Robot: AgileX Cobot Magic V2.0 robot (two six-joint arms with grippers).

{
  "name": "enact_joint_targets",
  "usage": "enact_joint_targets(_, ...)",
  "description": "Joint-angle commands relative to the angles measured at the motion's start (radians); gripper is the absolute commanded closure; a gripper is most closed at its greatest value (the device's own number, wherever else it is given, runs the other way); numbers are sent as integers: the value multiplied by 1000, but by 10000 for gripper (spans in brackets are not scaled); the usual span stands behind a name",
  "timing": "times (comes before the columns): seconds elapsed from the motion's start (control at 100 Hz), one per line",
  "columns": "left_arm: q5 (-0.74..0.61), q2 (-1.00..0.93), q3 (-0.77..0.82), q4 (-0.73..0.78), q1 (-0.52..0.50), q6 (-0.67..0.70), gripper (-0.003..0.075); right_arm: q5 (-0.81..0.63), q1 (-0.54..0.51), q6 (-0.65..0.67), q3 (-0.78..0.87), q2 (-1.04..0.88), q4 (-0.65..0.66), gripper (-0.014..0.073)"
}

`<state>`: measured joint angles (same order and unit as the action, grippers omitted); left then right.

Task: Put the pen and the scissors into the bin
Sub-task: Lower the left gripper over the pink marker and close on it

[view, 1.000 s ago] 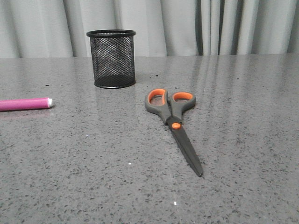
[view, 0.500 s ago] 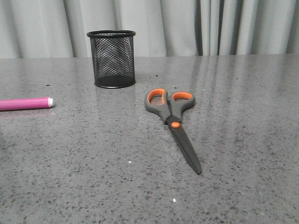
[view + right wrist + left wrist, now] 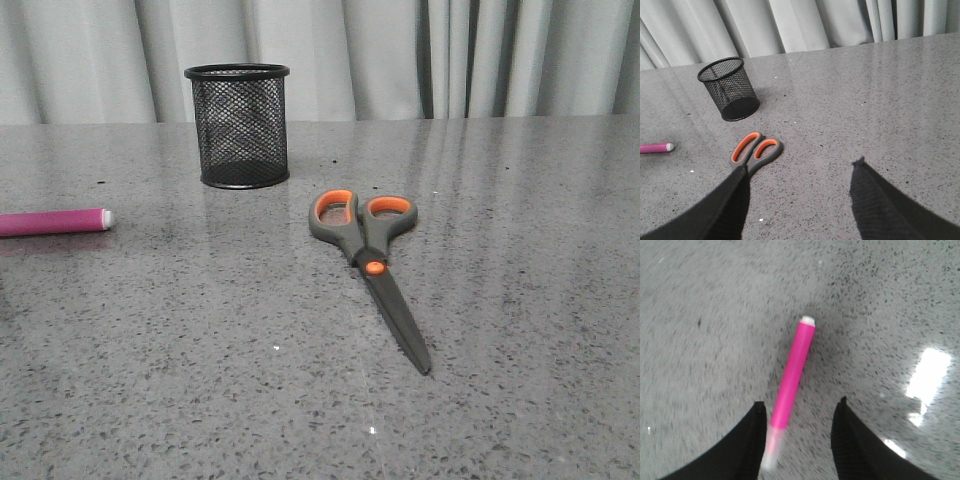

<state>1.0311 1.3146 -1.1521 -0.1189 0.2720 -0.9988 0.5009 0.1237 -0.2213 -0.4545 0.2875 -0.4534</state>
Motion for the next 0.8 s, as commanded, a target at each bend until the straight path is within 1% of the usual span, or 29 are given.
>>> enact_joint_targets(0.0,9,62,-93,-49,8,-117,432,-81,10,-14,-32,17,-4,193)
enact_joint_targets(0.14,91,188,-180,-159,-9,-286,432,-81,14,-14,-32,17,-2,193)
enact_joint_targets(0.2,125,233,-202,-170,-9,-339,432,-81,14,-14,-32,17,6,193)
enact_joint_targets(0.56,126,365,-209,-172,-9,-341,432,-77,14,-14,-32,17,10,193)
enact_joint_targets(0.79,79,418,-209,-130,-17,-341,435,-77,14,-14,-32,17,10,193)
